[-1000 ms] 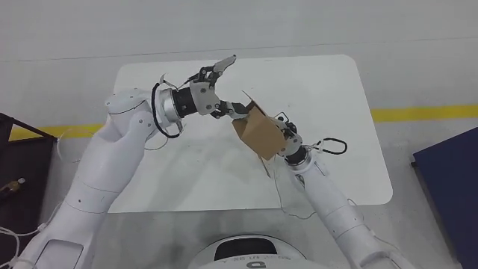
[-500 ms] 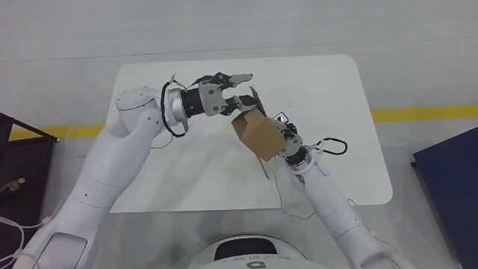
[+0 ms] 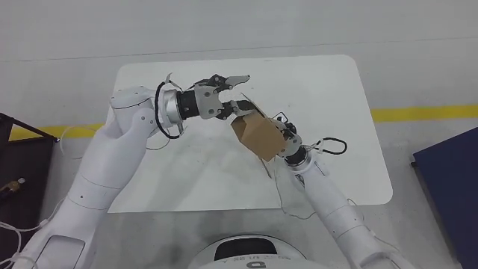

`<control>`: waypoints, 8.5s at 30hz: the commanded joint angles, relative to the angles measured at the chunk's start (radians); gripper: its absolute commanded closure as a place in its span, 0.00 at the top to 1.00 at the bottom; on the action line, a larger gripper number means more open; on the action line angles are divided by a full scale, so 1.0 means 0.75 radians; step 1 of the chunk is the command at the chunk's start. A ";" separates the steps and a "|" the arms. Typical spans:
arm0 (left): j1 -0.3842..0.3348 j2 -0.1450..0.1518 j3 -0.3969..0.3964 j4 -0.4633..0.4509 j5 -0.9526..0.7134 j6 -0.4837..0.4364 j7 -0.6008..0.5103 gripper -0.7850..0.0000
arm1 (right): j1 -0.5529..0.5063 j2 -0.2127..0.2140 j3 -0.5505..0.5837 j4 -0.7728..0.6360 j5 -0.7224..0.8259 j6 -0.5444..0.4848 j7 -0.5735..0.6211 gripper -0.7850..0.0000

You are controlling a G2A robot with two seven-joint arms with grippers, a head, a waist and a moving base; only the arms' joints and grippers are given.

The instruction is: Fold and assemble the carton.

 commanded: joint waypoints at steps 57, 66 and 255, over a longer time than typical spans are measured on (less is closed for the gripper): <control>-0.072 0.036 0.017 0.046 0.093 0.273 -0.080 0.46 | 0.019 0.001 -0.014 -0.006 -0.064 0.006 -0.041 0.00; -0.003 0.063 -0.041 -0.022 0.112 0.329 -0.058 0.55 | 0.026 0.000 -0.017 0.000 -0.068 0.002 -0.035 0.00; 0.534 0.356 -0.571 0.124 -0.309 -0.118 -0.148 1.00 | 0.442 0.738 -0.397 -1.273 -1.807 1.130 -1.227 1.00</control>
